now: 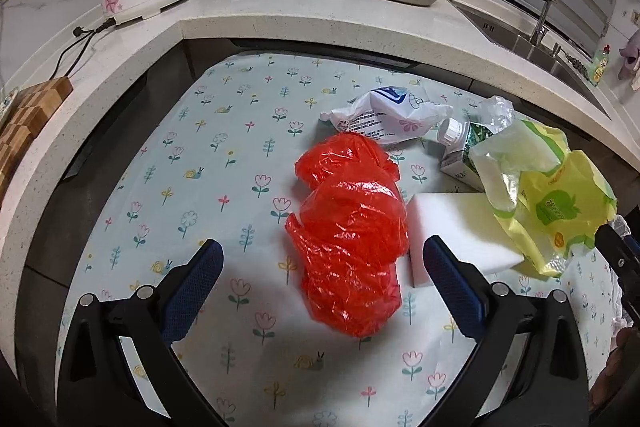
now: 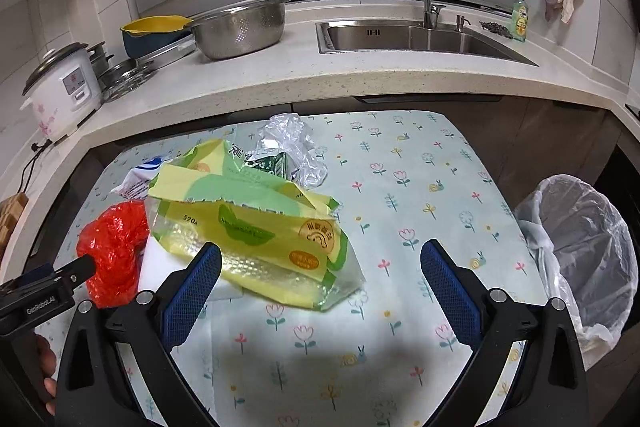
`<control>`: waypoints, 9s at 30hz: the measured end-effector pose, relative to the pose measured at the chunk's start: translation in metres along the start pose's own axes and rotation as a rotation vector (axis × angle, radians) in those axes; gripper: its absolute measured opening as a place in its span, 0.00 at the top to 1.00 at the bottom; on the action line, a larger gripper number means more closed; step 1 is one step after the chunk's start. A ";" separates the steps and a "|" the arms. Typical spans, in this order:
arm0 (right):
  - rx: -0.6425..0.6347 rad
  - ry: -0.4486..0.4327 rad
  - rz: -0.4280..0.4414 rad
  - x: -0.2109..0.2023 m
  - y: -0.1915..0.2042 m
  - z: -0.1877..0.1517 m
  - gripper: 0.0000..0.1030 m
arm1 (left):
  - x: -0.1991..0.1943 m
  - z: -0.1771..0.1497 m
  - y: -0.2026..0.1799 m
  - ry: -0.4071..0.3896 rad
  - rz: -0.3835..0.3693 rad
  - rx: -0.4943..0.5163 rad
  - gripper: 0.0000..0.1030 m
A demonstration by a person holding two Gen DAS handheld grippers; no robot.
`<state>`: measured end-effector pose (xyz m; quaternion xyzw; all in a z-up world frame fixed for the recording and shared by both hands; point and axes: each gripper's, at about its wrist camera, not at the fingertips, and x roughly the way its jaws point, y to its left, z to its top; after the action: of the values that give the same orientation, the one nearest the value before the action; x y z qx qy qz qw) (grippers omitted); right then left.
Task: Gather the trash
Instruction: 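Grasp the red plastic bag with the left tool while the right tool grasps the yellow-green tissue pack, then carry the red bag and tissue pack over the trash bin with both tools, then open both tools to drop the red bag and tissue pack into the bin, then move both tools back over the sponge and green pouch on the table, then grasp the white melamine sponge with the left tool while the right tool grasps the green drink pouch, then lift the sponge and green pouch and carry them toward the trash bin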
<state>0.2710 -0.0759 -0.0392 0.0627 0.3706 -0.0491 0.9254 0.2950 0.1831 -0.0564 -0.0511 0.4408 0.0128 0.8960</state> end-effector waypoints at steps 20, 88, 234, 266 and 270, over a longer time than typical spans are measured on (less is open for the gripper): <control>0.089 0.053 0.115 0.011 -0.015 -0.005 0.93 | 0.004 0.002 -0.017 0.030 -0.142 0.002 0.69; 0.560 -0.124 -0.228 -0.143 -0.357 -0.086 0.93 | -0.108 -0.086 -0.427 0.009 -0.611 0.557 0.26; 0.053 0.120 0.235 0.116 0.022 0.024 0.81 | 0.037 0.002 -0.050 0.034 -0.073 -0.008 0.09; 0.096 0.095 0.231 0.080 -0.034 0.020 0.55 | 0.000 -0.014 -0.114 0.018 -0.145 0.083 0.09; 0.074 0.123 0.248 0.102 -0.022 0.021 0.55 | 0.011 -0.009 -0.105 0.023 -0.135 0.072 0.09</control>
<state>0.3559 -0.1050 -0.0959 0.1452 0.4139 0.0560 0.8969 0.3019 0.0771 -0.0615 -0.0488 0.4467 -0.0640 0.8910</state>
